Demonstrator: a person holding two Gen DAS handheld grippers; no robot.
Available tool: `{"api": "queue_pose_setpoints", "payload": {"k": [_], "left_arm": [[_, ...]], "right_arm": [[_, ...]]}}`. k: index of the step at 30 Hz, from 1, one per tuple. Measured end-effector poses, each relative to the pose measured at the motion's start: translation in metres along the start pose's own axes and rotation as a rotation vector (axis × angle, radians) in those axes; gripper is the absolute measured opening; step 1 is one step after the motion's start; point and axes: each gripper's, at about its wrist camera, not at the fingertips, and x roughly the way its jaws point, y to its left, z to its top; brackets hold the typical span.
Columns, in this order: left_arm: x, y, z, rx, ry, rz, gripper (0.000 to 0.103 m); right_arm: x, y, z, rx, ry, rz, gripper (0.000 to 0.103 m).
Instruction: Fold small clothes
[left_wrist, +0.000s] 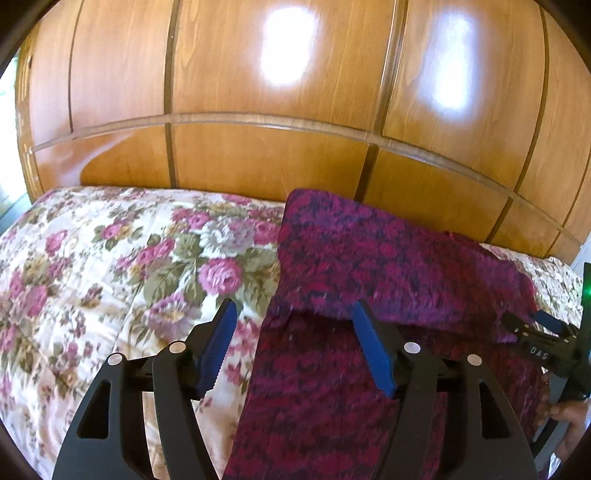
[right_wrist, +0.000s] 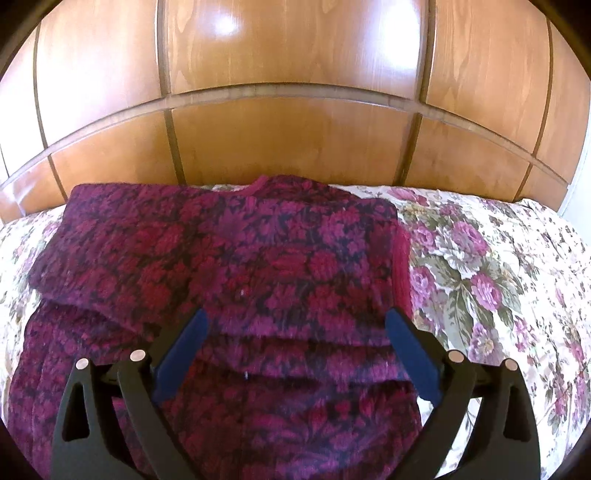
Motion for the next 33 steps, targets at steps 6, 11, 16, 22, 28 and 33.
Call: {"api": "queue_pose_setpoints", "payload": {"k": [6,11,16,22,28,33], "left_arm": [[-0.007,0.016,-0.029,-0.005,0.054,0.004,0.064],[-0.017,0.039,-0.061,-0.03,0.125,-0.008,0.064],[-0.032,0.064,-0.092,-0.054,0.186,-0.045,0.064],[-0.06,0.087,-0.13,-0.096,0.239,-0.134,0.064],[-0.092,0.096,-0.163,-0.113,0.26,-0.207,0.063],[-0.113,0.089,-0.182,-0.1,0.276,-0.232,0.063]], "right_arm": [[-0.014,-0.009,-0.02,0.008,0.061,0.019,0.097],[-0.027,-0.031,-0.05,0.015,0.135,0.019,0.097],[-0.044,-0.062,-0.083,0.081,0.202,0.042,0.097],[-0.08,-0.084,-0.135,0.139,0.246,0.159,0.097],[-0.127,-0.079,-0.186,0.117,0.269,0.243,0.094],[-0.151,-0.075,-0.212,0.132,0.313,0.274,0.078]]}}
